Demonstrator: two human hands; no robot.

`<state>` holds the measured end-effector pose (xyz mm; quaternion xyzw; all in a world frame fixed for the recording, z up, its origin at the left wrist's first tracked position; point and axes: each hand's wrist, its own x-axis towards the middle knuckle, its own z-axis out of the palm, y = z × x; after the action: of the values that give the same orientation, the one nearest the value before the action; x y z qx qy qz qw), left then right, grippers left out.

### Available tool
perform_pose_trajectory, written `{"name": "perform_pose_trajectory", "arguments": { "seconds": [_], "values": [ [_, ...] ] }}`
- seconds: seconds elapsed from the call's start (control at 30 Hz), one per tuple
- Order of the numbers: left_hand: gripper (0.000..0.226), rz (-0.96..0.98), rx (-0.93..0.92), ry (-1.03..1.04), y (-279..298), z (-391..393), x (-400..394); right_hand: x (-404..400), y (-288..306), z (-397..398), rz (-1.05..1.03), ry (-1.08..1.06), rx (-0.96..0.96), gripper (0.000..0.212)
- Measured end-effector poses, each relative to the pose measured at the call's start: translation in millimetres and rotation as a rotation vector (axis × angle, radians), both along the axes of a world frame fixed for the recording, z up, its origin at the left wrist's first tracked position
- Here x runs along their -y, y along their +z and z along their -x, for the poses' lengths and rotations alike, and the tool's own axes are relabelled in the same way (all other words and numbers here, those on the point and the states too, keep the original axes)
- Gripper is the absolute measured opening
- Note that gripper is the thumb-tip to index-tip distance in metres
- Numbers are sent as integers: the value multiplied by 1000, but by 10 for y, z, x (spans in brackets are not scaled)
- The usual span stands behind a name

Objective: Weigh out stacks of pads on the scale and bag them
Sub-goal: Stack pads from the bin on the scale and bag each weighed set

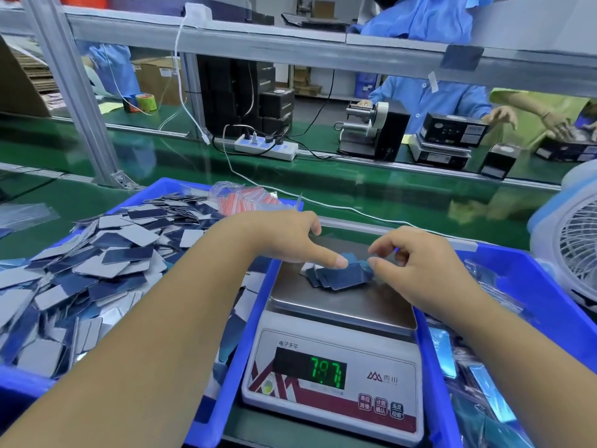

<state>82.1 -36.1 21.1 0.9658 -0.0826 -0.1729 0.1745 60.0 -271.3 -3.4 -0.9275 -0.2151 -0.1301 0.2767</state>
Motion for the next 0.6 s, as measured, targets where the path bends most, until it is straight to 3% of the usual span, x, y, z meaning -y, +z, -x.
{"name": "perform_pose_trajectory", "arguments": {
  "seconds": [0.6],
  "values": [
    [83, -92, 43, -111, 85, 16, 143, -2, 19, 5, 30, -18, -39, 7]
  ]
}}
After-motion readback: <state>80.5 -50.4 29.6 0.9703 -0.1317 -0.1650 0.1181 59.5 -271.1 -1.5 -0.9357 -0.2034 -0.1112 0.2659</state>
